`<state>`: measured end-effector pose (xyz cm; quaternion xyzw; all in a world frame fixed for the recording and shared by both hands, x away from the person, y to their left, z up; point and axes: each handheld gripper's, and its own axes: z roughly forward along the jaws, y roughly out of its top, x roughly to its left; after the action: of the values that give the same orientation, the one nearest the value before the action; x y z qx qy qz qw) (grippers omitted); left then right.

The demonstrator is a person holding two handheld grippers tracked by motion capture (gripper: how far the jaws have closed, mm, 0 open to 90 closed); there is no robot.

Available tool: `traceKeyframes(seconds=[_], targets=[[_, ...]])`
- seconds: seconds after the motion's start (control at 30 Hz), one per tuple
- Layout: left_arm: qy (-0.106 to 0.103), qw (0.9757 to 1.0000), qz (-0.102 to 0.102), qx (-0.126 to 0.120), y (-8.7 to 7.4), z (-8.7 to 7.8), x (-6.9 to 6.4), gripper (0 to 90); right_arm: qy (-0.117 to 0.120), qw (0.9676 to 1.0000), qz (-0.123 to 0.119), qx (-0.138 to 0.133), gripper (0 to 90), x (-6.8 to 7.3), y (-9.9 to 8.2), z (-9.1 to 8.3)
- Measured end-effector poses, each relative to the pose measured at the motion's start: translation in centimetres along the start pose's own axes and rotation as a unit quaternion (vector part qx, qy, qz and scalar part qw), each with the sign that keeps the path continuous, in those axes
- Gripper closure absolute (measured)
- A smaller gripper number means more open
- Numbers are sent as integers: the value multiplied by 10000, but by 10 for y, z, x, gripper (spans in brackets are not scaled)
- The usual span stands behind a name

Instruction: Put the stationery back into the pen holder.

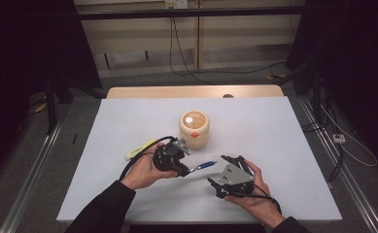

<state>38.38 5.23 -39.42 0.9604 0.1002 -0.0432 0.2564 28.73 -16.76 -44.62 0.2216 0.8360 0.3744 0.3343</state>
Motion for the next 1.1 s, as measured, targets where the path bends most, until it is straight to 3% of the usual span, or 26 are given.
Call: traceKeyframes(seconds=[0.1,0.27,0.4,0.5,0.57,0.73,0.77,0.87,0.9,1.0,1.1], targets=[[-42,9999,89,30,8,3,-2,800,-214,9990,-390,72,207,2,1,-1],[-62,9998,169,111,18,9,-4,800,-470,9938,-980,240,249,6,1,-1],[-71,9999,118,90,20,12,-5,800,-664,9840,-1603,414,290,13,1,0],[-67,9998,151,130,22,13,-5,800,-779,9736,-2094,461,323,17,1,2],[-77,9998,136,99,23,14,-6,800,-802,9694,-2272,471,352,19,2,2],[-123,9997,176,122,26,16,-7,800,-803,9665,-2384,507,413,18,2,1],[-139,9997,169,97,26,16,-8,800,-813,9674,-2344,517,429,19,1,1],[-161,9995,237,127,28,17,-8,800,-810,9635,-2511,454,492,20,2,1],[-160,9997,154,97,29,18,-10,800,-788,9618,-2582,448,505,21,2,1],[-182,9996,164,101,29,20,-10,800,-881,9542,-2827,430,535,24,2,0],[-231,9994,190,145,29,22,-10,800,-852,9544,-2835,393,574,25,2,1]])
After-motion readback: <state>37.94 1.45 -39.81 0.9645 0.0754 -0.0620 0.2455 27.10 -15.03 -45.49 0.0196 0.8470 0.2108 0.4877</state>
